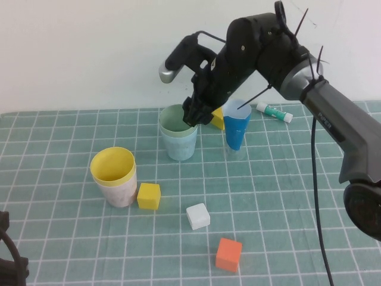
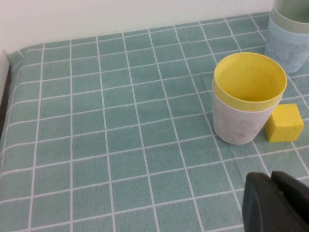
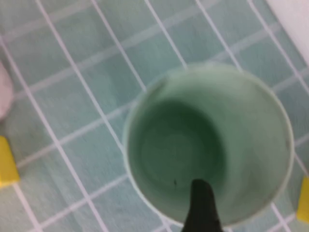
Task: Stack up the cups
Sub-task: Pick up the blue cup
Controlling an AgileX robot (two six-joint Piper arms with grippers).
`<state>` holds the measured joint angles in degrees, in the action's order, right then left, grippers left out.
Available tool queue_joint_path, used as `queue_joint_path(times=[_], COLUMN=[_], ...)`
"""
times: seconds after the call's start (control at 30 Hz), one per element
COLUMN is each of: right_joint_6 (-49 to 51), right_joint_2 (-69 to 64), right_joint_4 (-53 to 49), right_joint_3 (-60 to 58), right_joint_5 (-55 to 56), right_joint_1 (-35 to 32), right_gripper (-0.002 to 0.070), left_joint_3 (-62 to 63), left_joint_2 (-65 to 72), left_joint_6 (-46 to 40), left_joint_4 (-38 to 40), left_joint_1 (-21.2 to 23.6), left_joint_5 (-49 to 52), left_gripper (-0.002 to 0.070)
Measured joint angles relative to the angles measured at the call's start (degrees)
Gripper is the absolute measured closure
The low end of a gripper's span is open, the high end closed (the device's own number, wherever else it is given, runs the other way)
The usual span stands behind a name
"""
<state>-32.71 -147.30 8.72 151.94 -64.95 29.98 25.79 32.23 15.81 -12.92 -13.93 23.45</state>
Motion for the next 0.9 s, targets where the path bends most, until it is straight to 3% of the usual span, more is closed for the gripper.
queue_joint_path(times=[0.57, 0.67, 0.8, 0.9], right_joint_6=[4.64, 4.64, 4.72, 4.72], right_joint_2=[-2.58, -3.00, -3.09, -3.14], right_joint_4=[1.08, 1.32, 1.81, 1.93], right_joint_3=[0.00, 0.00, 0.00, 0.00], right_joint_5=[0.83, 1.15, 1.15, 1.15], right_joint_1=[-0.08, -0.08, -0.08, -0.08], right_gripper=[0.0230, 0.0307, 0.0521, 0.0629], left_joint_3=[0.00, 0.00, 0.00, 0.00], left_joint_2=[0.00, 0.00, 0.00, 0.00], left_joint_6=[0.00, 0.00, 0.00, 0.00], left_joint_4=[0.00, 0.00, 0.00, 0.00], left_joint_1=[0.00, 0.00, 0.00, 0.00], left_joint_5=[0.00, 0.00, 0.00, 0.00], left_gripper=[0.0676, 0.0676, 0.0676, 0.0676])
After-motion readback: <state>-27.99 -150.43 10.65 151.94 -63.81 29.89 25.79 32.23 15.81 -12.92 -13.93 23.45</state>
